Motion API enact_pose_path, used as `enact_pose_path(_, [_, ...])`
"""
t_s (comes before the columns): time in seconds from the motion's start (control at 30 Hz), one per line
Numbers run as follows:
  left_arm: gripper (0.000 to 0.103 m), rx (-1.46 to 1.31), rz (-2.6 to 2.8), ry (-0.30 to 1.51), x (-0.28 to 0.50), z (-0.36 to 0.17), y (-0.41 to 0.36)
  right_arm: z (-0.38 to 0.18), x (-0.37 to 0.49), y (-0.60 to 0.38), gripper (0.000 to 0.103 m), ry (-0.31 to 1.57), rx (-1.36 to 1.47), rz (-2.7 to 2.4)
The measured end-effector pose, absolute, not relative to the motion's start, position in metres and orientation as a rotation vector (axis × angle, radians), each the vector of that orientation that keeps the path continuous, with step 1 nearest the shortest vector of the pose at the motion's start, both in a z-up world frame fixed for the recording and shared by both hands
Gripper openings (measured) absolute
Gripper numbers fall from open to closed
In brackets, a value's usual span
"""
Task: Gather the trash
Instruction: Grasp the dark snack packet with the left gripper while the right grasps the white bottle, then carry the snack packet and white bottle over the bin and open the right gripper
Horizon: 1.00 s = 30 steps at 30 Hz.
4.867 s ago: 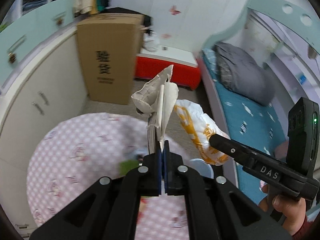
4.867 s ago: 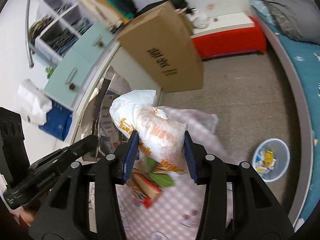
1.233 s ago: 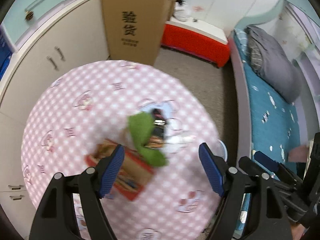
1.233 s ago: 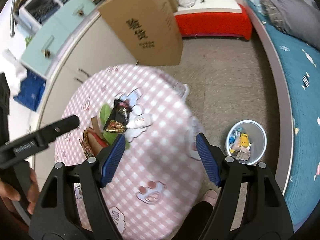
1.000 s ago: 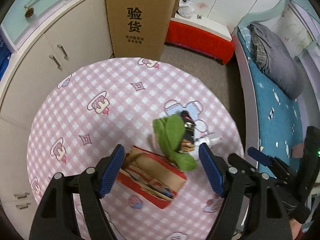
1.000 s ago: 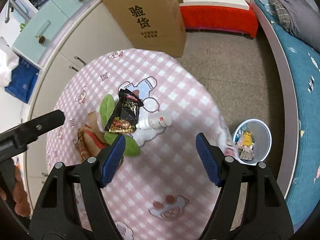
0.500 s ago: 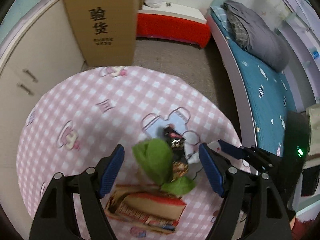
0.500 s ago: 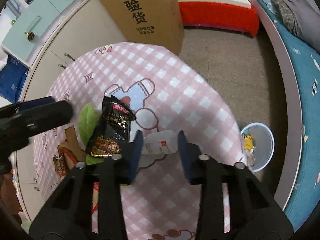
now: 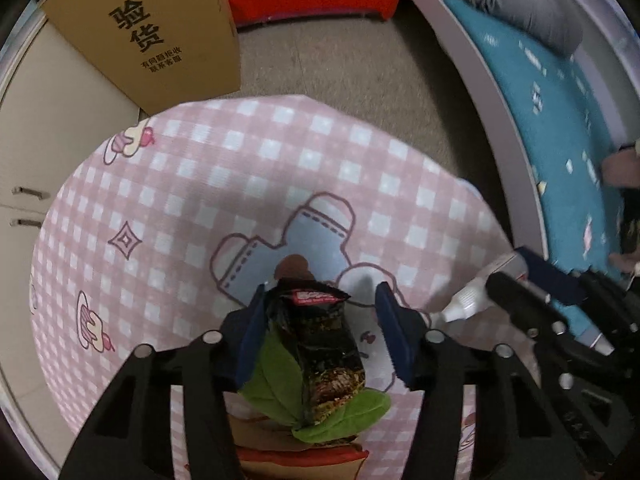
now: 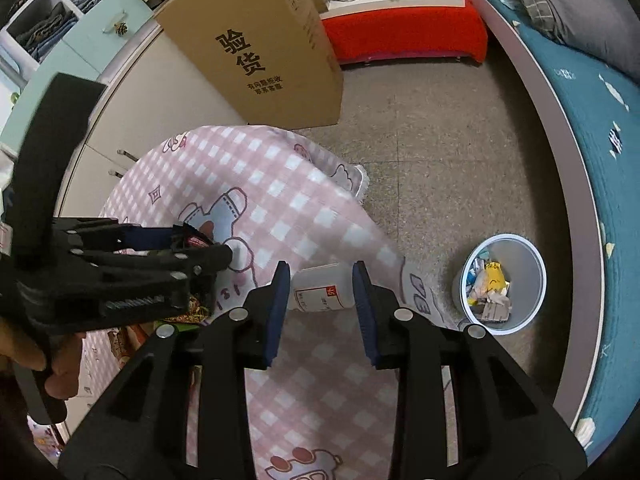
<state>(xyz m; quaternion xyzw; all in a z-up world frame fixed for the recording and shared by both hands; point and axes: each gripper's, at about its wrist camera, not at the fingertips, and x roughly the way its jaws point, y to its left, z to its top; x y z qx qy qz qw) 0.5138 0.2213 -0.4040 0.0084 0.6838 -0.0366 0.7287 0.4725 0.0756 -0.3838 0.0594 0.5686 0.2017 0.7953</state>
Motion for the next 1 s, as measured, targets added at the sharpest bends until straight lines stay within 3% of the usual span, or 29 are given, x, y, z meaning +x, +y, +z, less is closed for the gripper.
enact_pose_path(0.03, [0.035, 0.038, -0.072, 1.505, 0.513, -0.403, 0.219, -0.383, 0.473, 0.074, 0.032, 1.224, 0.13, 0.435])
enact_pose_path(0.07, [0.032, 0.041, -0.076, 1.505, 0.514, -0.402, 0.215, -0.383, 0.473, 0.073, 0.032, 1.224, 0.132, 0.437])
enact_pose_path(0.2, [0.027, 0.003, -0.09, 1.45, 0.51, -0.386, 0.206, -0.378, 0.474, 0.066, 0.032, 1.22, 0.154, 0.455])
enact_pose_path(0.57, [0.026, -0.162, -0.112, 1.276, 0.497, -0.304, 0.184, -0.335, 0.473, 0.026, 0.032, 1.164, 0.211, 0.496])
enact_pose_path(1.0, [0.026, -0.152, -0.251, 1.164, 0.509, -0.246, 0.047, -0.271, 0.478, -0.107, 0.032, 1.043, 0.215, 0.354])
